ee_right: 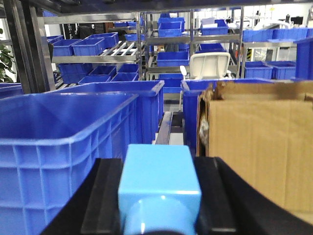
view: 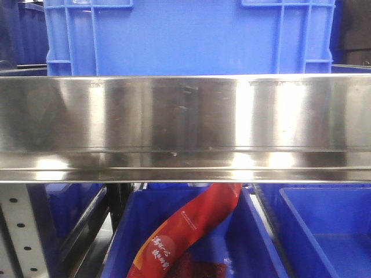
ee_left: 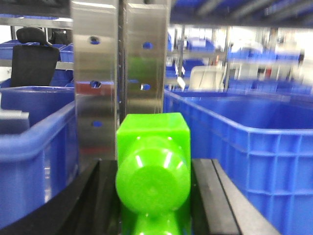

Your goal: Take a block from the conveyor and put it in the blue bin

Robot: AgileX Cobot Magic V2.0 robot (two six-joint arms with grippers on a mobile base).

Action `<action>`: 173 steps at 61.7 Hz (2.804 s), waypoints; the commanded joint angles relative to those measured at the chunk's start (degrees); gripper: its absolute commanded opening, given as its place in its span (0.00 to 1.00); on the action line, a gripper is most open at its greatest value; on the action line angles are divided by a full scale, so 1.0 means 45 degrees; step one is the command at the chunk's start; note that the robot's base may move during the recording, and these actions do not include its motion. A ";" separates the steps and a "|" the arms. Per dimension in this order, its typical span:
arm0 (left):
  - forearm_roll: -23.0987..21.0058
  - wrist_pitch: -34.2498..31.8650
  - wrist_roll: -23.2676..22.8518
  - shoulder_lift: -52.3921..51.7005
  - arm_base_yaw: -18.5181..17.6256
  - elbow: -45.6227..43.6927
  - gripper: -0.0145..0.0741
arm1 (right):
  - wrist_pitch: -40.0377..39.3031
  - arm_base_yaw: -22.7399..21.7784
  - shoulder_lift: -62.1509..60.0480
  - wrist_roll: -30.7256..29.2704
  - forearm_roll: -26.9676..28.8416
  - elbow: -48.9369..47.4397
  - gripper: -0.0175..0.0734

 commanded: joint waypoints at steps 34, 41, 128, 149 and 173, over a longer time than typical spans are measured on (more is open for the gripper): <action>-0.0175 -0.0024 0.0699 0.8561 -0.4620 -0.6421 0.04 | -0.0534 0.0625 0.4920 -0.0266 0.0069 -0.3769 0.01; -0.0247 -0.0047 0.0699 0.9789 -0.5202 -0.7582 0.04 | -0.0602 0.1680 0.5914 -0.0266 0.0069 -0.4501 0.01; -0.1492 -0.0799 0.0721 1.3477 -0.5908 -0.9086 0.24 | -0.3268 0.5465 1.1661 -0.0266 0.0069 -0.6687 0.24; -0.1492 -0.1041 0.0721 1.2708 -0.5908 -0.9032 0.04 | -0.3253 0.5414 1.0895 -0.0266 0.0069 -0.6605 0.01; -0.1776 -0.2875 0.0721 0.8075 -0.5908 -0.3650 0.04 | -0.3445 0.4812 0.7067 -0.0266 0.0069 -0.2887 0.01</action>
